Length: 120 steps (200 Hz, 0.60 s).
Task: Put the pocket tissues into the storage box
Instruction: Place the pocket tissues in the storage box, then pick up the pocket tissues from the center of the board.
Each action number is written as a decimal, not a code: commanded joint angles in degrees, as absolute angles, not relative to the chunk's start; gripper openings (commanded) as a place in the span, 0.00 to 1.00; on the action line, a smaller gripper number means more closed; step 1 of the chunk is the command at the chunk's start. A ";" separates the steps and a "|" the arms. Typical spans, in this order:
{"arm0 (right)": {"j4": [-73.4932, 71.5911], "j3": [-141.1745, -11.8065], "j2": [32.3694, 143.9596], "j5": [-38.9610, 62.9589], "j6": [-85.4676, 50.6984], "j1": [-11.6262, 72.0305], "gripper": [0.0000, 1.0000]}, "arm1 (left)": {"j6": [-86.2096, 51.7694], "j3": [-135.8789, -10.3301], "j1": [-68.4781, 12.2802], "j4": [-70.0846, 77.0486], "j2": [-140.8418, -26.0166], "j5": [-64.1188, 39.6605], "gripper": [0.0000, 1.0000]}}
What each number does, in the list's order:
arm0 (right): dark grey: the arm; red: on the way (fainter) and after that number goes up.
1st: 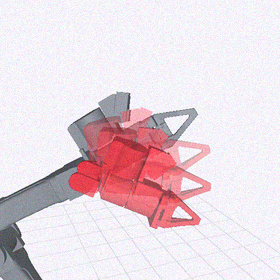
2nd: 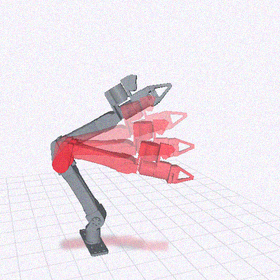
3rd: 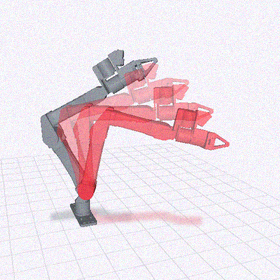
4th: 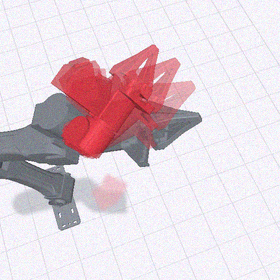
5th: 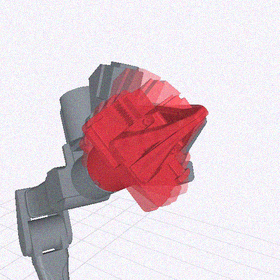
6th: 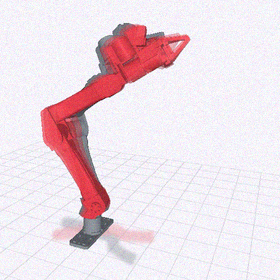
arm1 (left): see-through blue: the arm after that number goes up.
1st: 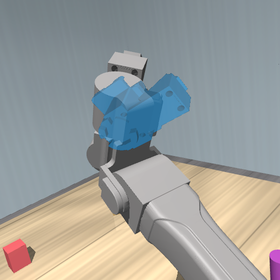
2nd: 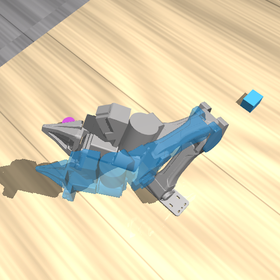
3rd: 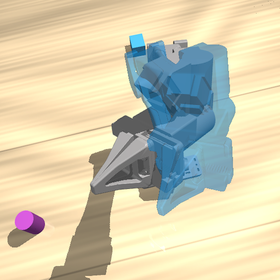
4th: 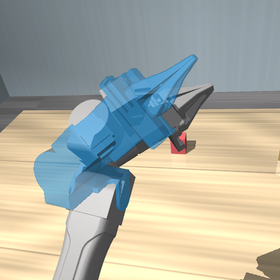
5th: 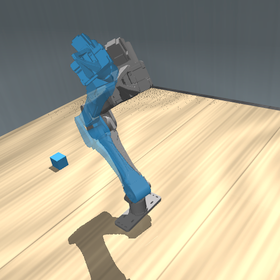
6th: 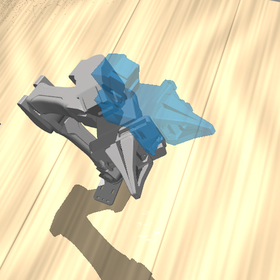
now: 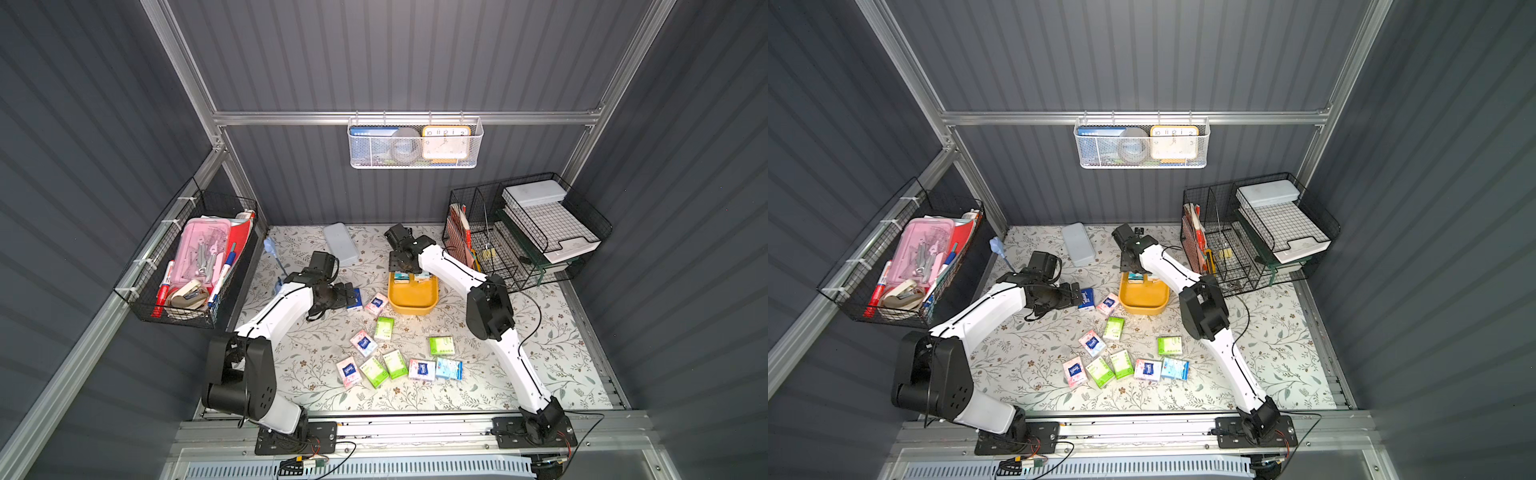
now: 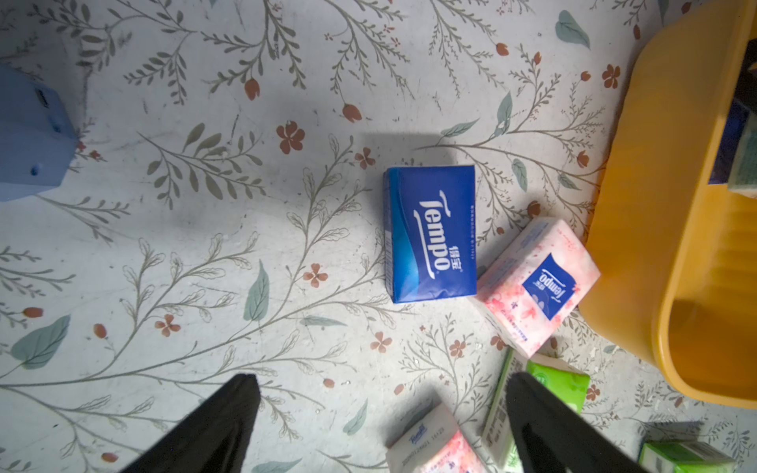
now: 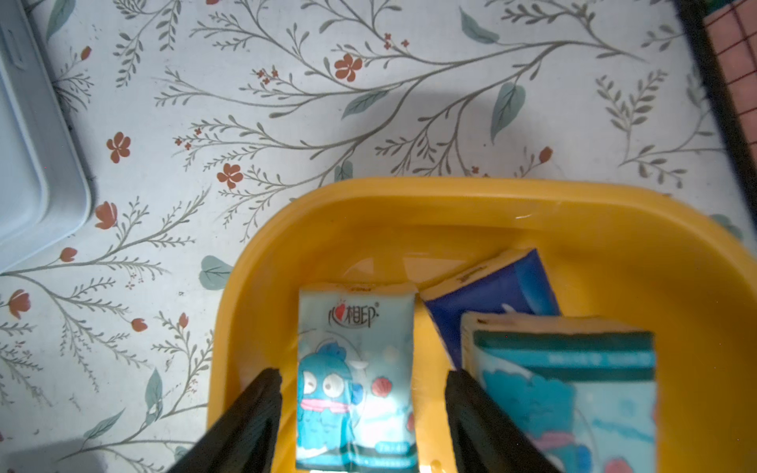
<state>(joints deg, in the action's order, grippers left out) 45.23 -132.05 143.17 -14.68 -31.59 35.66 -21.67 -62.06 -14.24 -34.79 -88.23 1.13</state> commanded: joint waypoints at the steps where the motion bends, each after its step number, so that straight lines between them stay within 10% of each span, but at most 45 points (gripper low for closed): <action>1: 46.79 -132.13 137.56 -16.63 -29.82 35.56 0.69 | -19.86 -63.58 -14.26 -36.33 -89.67 0.26 0.98; 120: 43.08 -92.21 100.52 -6.58 -29.59 36.47 0.70 | -17.05 -73.60 -16.26 -37.85 -102.04 3.14 0.82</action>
